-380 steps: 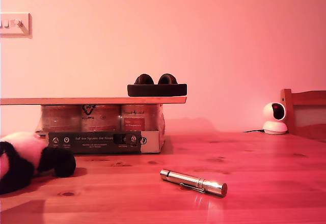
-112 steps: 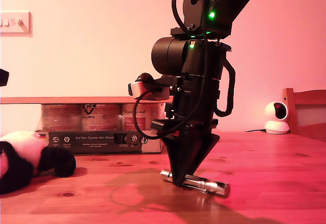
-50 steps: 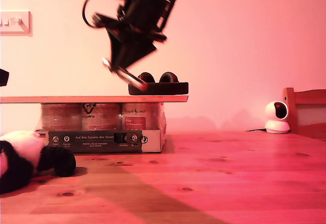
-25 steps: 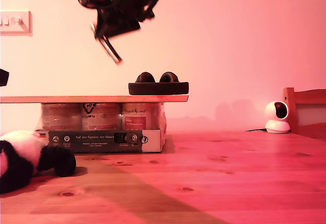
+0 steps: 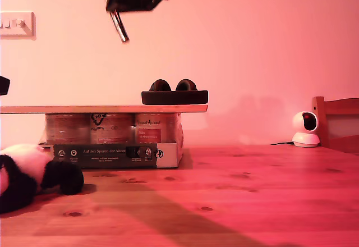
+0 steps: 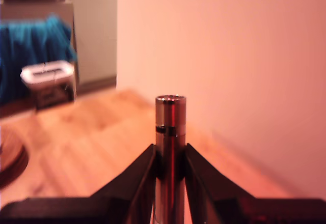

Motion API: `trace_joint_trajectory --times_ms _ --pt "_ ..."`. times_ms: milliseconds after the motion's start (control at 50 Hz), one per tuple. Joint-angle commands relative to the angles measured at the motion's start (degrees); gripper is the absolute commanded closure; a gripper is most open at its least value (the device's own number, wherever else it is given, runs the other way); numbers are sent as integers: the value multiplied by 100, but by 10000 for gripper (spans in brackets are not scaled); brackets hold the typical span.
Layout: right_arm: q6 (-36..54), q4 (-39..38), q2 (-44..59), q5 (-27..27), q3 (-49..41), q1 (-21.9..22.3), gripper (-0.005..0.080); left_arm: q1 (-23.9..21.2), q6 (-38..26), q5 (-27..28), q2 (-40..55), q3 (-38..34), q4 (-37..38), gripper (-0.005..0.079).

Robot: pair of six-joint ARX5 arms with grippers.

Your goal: Pick up the laser pointer and place it on the shelf behind you

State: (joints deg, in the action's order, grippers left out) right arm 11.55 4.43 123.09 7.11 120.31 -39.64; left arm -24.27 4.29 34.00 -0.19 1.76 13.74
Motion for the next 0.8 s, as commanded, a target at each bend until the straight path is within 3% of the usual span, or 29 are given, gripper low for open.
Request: trace_joint_trajectory --times_ms 0,340,780 --pt "-92 -37 420 44 101 -37 765 -42 -22 11 -52 -120 133 753" --pt "-286 -245 1137 94 662 0 765 -90 -22 7 -52 -120 138 754" --pt "-428 297 1318 133 662 201 765 -92 -22 4 -52 -120 129 753"
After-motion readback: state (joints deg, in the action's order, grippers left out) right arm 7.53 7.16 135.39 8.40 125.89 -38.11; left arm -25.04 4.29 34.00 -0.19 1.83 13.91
